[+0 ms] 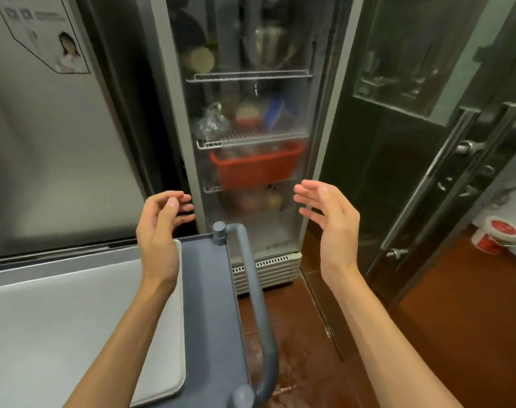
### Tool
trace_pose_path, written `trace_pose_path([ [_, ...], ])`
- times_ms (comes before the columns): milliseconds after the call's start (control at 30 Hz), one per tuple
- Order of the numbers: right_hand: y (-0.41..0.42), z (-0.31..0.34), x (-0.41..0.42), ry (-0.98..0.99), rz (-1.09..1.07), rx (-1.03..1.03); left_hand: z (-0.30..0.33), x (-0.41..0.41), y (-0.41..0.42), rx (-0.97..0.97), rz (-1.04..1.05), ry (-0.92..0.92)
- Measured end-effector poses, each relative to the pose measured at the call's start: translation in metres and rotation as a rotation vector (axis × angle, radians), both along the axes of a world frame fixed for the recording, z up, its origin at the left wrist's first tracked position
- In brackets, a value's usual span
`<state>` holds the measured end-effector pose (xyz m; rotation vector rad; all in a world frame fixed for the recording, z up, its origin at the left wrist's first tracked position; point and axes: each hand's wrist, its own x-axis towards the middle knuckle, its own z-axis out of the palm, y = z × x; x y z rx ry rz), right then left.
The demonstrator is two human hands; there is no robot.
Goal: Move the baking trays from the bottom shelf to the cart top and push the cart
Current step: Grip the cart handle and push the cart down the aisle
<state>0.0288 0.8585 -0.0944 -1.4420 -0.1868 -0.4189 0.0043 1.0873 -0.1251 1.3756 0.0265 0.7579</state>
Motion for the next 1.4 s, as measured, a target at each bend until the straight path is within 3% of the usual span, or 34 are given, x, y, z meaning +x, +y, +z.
trace_pose_path([
  [267,0.002,-0.016,0.116,0.030,0.167,-0.057,-0.021,0.082,-0.028,-0.034,0.141,0.081],
  [500,0.012,-0.038,0.198,0.023,0.493,-0.088,-0.033,0.102,-0.040,-0.001,0.476,0.135],
  [667,0.031,-0.046,0.237,0.012,0.751,-0.090,-0.034,0.065,-0.076,-0.043,0.763,0.190],
  [933,0.102,-0.045,0.224,0.000,1.049,-0.073,-0.041,-0.011,-0.085,-0.065,1.182,0.242],
  [1400,0.180,-0.072,0.214,0.061,1.424,-0.122,-0.065,0.003,-0.101,-0.115,1.510,0.339],
])
